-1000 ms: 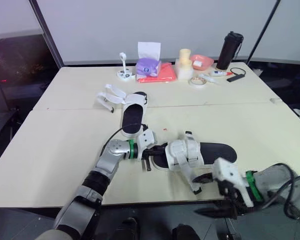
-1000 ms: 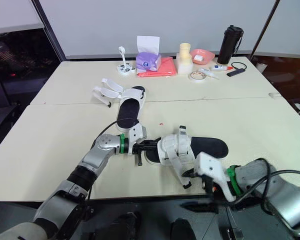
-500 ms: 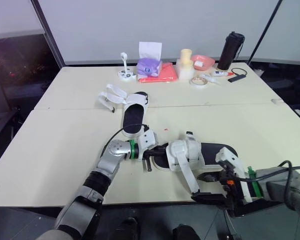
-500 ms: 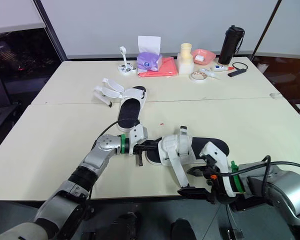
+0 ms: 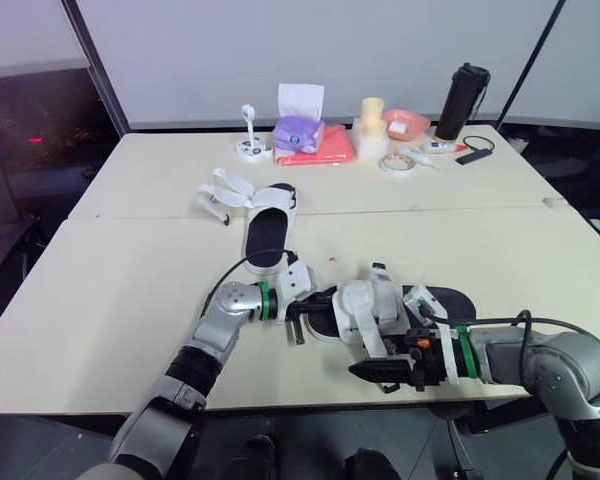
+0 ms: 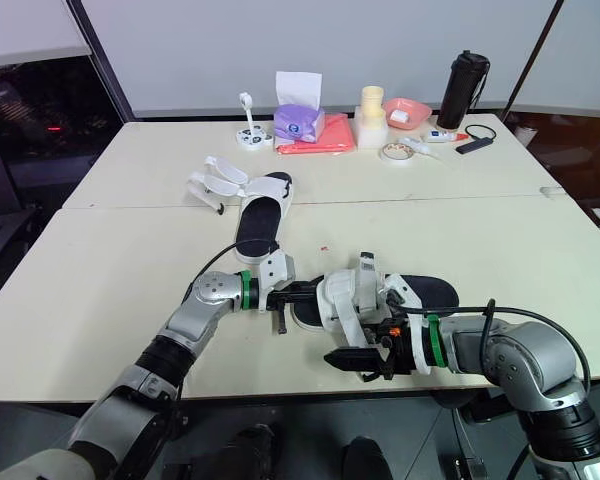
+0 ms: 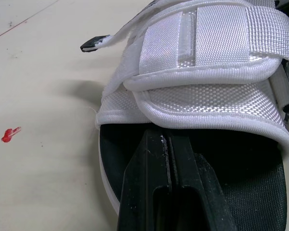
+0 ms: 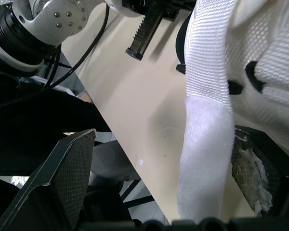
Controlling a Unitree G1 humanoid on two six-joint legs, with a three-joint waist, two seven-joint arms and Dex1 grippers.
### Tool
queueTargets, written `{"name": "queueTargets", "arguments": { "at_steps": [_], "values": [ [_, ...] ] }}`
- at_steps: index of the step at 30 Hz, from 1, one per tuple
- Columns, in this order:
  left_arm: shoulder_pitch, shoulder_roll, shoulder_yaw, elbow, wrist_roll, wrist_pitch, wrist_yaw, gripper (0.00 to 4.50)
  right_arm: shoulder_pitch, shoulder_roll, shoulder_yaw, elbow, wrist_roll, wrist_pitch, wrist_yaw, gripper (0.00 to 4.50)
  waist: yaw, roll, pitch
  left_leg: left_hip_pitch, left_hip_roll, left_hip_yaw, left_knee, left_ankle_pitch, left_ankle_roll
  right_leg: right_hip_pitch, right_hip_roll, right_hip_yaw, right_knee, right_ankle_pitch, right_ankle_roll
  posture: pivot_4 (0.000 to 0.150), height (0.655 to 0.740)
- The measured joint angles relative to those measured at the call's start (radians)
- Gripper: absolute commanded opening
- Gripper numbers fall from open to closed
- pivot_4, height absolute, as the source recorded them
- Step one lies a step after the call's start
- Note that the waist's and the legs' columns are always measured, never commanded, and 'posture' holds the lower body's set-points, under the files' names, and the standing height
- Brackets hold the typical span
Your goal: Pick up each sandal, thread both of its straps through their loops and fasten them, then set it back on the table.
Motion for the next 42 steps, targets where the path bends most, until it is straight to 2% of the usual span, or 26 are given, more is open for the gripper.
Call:
{"name": "queueTargets", "arguments": {
  "at_steps": [3, 4, 5, 9, 12, 21, 28, 34, 42],
  "values": [
    [0.004, 0.002, 0.000, -0.007, 0.000, 0.003, 0.000, 0.00, 0.011, -0.007, 0.011, 0.000, 0.000, -0.001, 0.001, 4.46, -0.001, 0.000, 0.000, 0.000, 0.000, 0.000, 0.000, 0.000, 0.000, 0.000, 0.000, 0.000, 0.000, 0.000, 0.000, 0.150, 0.7344],
    [0.004, 0.002, 0.000, -0.007, 0.000, 0.003, 0.000, 0.00, 0.014, -0.008, 0.014, 0.000, -0.001, -0.001, 0.001, 3.95, -0.001, 0.000, 0.000, 0.000, 0.000, 0.000, 0.000, 0.000, 0.000, 0.000, 0.000, 0.000, 0.000, 0.000, 0.000, 0.150, 0.7344],
    [0.004, 0.002, 0.000, -0.007, 0.000, 0.003, 0.000, 0.00, 0.015, -0.010, 0.017, 0.000, -0.001, -0.001, 0.002, 3.67, -0.001, 0.000, 0.000, 0.000, 0.000, 0.000, 0.000, 0.000, 0.000, 0.000, 0.000, 0.000, 0.000, 0.000, 0.000, 0.150, 0.7344],
    [0.004, -0.003, 0.000, -0.007, 0.001, 0.004, 0.001, 0.00, 0.017, -0.026, 0.020, 0.001, -0.001, -0.011, 0.009, 1.73, 0.001, 0.000, 0.000, 0.000, 0.000, 0.000, 0.000, 0.000, 0.000, 0.000, 0.000, 0.000, 0.000, 0.000, 0.000, 0.150, 0.7344],
    [0.004, -0.003, 0.000, -0.007, 0.001, 0.004, 0.001, 0.00, 0.017, -0.037, 0.018, 0.010, -0.001, -0.019, 0.015, 0.04, 0.001, 0.000, 0.000, 0.000, 0.000, 0.000, 0.000, 0.000, 0.000, 0.000, 0.000, 0.000, 0.000, 0.000, 0.000, 0.150, 0.7344],
    [0.005, -0.004, 0.000, -0.007, 0.001, 0.003, 0.001, 0.00, -0.037, -0.036, -0.010, 0.000, 0.042, 0.007, 0.007, 0.01, 0.000, 0.000, 0.000, 0.000, 0.000, 0.000, 0.000, 0.000, 0.000, 0.000, 0.000, 0.000, 0.000, 0.000, 0.000, 0.150, 0.7344],
    [0.002, -0.007, 0.002, 0.001, 0.002, 0.001, 0.000, 0.00, -0.315, 0.091, -0.081, 0.053, 0.175, 0.117, -0.112, 0.01, 0.001, 0.000, 0.000, 0.000, 0.000, 0.000, 0.000, 0.000, 0.000, 0.000, 0.000, 0.000, 0.000, 0.000, 0.000, 0.150, 0.7344],
    [0.003, -0.007, 0.001, -0.001, 0.002, -0.001, 0.001, 0.00, -0.379, 0.117, -0.038, 0.159, 0.129, 0.109, -0.143, 0.01, 0.001, 0.000, 0.000, 0.000, 0.000, 0.000, 0.000, 0.000, 0.000, 0.000, 0.000, 0.000, 0.000, 0.000, 0.000, 0.150, 0.7344],
    [0.009, -0.006, 0.002, -0.008, 0.002, -0.001, 0.010, 0.00, -0.412, 0.108, 0.032, 0.255, 0.062, 0.051, -0.063, 0.01, 0.000, 0.000, 0.000, 0.000, -0.001, 0.000, 0.000, 0.000, 0.000, 0.000, 0.000, 0.000, 0.000, 0.000, 0.000, 0.150, 0.7344]
  ]
}}
